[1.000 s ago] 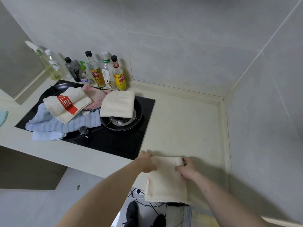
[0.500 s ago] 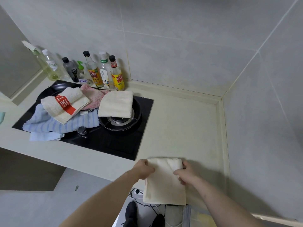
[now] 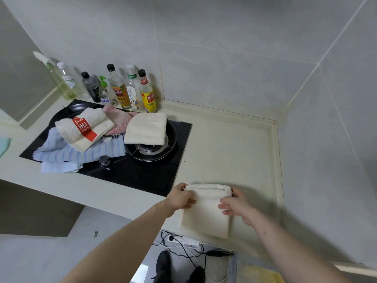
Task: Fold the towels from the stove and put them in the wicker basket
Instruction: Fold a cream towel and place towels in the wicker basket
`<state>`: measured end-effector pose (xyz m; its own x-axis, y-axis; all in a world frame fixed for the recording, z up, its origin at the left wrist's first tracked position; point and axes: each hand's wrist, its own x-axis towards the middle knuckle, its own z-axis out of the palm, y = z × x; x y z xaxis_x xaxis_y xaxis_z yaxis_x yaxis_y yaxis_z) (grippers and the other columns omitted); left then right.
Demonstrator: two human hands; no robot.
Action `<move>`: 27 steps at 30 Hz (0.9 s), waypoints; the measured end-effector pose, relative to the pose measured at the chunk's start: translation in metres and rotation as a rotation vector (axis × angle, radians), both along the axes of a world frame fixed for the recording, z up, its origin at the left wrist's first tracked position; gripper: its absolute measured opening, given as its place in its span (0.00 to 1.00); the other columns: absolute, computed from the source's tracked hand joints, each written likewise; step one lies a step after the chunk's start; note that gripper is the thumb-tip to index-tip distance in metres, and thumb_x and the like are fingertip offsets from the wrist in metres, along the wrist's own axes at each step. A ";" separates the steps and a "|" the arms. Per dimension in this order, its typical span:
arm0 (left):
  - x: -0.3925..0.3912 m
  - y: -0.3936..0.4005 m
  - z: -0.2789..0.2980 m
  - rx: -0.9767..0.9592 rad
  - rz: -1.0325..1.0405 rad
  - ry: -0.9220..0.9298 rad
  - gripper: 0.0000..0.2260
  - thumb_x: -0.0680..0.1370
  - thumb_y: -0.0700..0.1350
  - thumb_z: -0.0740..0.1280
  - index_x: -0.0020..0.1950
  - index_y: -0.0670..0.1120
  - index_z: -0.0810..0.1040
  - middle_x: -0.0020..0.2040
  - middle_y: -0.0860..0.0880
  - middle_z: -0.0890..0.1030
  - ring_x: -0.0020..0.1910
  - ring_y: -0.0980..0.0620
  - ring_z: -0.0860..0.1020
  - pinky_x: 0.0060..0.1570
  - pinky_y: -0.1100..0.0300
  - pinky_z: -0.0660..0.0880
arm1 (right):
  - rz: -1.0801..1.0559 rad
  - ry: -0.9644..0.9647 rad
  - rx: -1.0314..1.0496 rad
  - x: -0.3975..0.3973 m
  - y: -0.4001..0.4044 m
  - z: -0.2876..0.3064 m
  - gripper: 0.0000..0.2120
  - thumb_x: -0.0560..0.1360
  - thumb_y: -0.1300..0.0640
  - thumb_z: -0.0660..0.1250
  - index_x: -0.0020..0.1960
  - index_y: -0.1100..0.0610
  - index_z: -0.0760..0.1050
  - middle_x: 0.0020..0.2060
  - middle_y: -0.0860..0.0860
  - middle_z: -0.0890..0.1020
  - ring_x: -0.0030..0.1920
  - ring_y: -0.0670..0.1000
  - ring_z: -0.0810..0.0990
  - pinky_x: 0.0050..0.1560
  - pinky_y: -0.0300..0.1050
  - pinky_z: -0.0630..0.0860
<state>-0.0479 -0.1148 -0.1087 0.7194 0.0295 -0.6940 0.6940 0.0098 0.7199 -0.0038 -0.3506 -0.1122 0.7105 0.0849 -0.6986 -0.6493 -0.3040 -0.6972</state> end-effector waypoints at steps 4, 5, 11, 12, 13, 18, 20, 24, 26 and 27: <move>-0.003 -0.002 0.002 -0.027 -0.027 -0.080 0.15 0.71 0.42 0.67 0.57 0.45 0.78 0.48 0.47 0.81 0.50 0.49 0.82 0.53 0.54 0.80 | 0.033 -0.064 -0.013 -0.004 -0.006 0.006 0.15 0.70 0.68 0.71 0.54 0.55 0.79 0.45 0.54 0.83 0.43 0.52 0.86 0.45 0.52 0.85; -0.004 -0.002 0.002 -0.016 -0.041 -0.107 0.14 0.71 0.41 0.67 0.56 0.46 0.78 0.48 0.48 0.81 0.50 0.50 0.81 0.52 0.56 0.79 | 0.039 -0.092 -0.031 -0.005 -0.008 0.005 0.15 0.69 0.68 0.72 0.53 0.55 0.79 0.45 0.53 0.83 0.43 0.51 0.85 0.45 0.51 0.85; -0.017 -0.004 -0.004 0.098 -0.131 -0.231 0.09 0.75 0.37 0.66 0.54 0.45 0.77 0.45 0.49 0.79 0.41 0.53 0.75 0.44 0.61 0.72 | 0.218 -0.393 -0.205 -0.022 -0.019 0.002 0.14 0.65 0.65 0.74 0.42 0.47 0.79 0.35 0.45 0.84 0.35 0.45 0.79 0.35 0.37 0.74; -0.019 -0.005 -0.004 0.118 -0.143 -0.245 0.10 0.76 0.37 0.66 0.55 0.45 0.77 0.48 0.49 0.80 0.42 0.54 0.75 0.43 0.63 0.72 | 0.244 -0.422 -0.217 -0.025 -0.021 0.000 0.15 0.64 0.64 0.73 0.42 0.45 0.78 0.35 0.44 0.84 0.35 0.45 0.80 0.36 0.39 0.75; -0.021 -0.005 -0.005 0.149 -0.156 -0.261 0.11 0.76 0.36 0.66 0.56 0.45 0.76 0.52 0.49 0.79 0.43 0.54 0.75 0.42 0.66 0.72 | 0.265 -0.443 -0.227 -0.028 -0.022 -0.002 0.15 0.64 0.63 0.73 0.43 0.44 0.78 0.37 0.44 0.84 0.37 0.46 0.81 0.37 0.43 0.77; -0.036 -0.005 -0.014 0.352 -0.274 -0.426 0.17 0.74 0.31 0.65 0.52 0.52 0.75 0.63 0.51 0.74 0.59 0.56 0.75 0.53 0.73 0.70 | 0.366 -0.502 -0.214 -0.044 -0.024 -0.008 0.14 0.67 0.61 0.71 0.46 0.45 0.76 0.43 0.46 0.84 0.42 0.52 0.83 0.41 0.53 0.81; -0.042 -0.005 -0.020 0.417 -0.339 -0.468 0.19 0.72 0.31 0.64 0.50 0.55 0.74 0.63 0.53 0.73 0.63 0.58 0.73 0.58 0.72 0.67 | 0.421 -0.537 -0.249 -0.049 -0.025 -0.010 0.13 0.67 0.60 0.70 0.48 0.45 0.75 0.42 0.44 0.82 0.41 0.50 0.81 0.42 0.52 0.80; -0.049 -0.005 -0.029 0.515 -0.418 -0.481 0.17 0.71 0.32 0.63 0.50 0.54 0.73 0.63 0.60 0.71 0.64 0.59 0.73 0.58 0.74 0.66 | 0.508 -0.646 -0.327 -0.057 -0.026 -0.010 0.14 0.68 0.59 0.70 0.48 0.44 0.74 0.49 0.40 0.79 0.45 0.43 0.79 0.46 0.47 0.78; -0.050 -0.005 -0.031 0.555 -0.443 -0.469 0.16 0.72 0.33 0.63 0.52 0.52 0.74 0.65 0.61 0.70 0.64 0.59 0.72 0.56 0.78 0.64 | 0.517 -0.680 -0.341 -0.061 -0.026 -0.012 0.15 0.68 0.59 0.72 0.48 0.44 0.74 0.53 0.38 0.78 0.47 0.41 0.79 0.46 0.43 0.77; -0.051 -0.005 -0.031 0.573 -0.454 -0.465 0.15 0.72 0.33 0.63 0.53 0.51 0.74 0.65 0.61 0.69 0.64 0.59 0.72 0.55 0.78 0.64 | 0.522 -0.682 -0.347 -0.062 -0.026 -0.014 0.15 0.68 0.59 0.74 0.49 0.43 0.74 0.55 0.37 0.78 0.48 0.39 0.79 0.46 0.41 0.77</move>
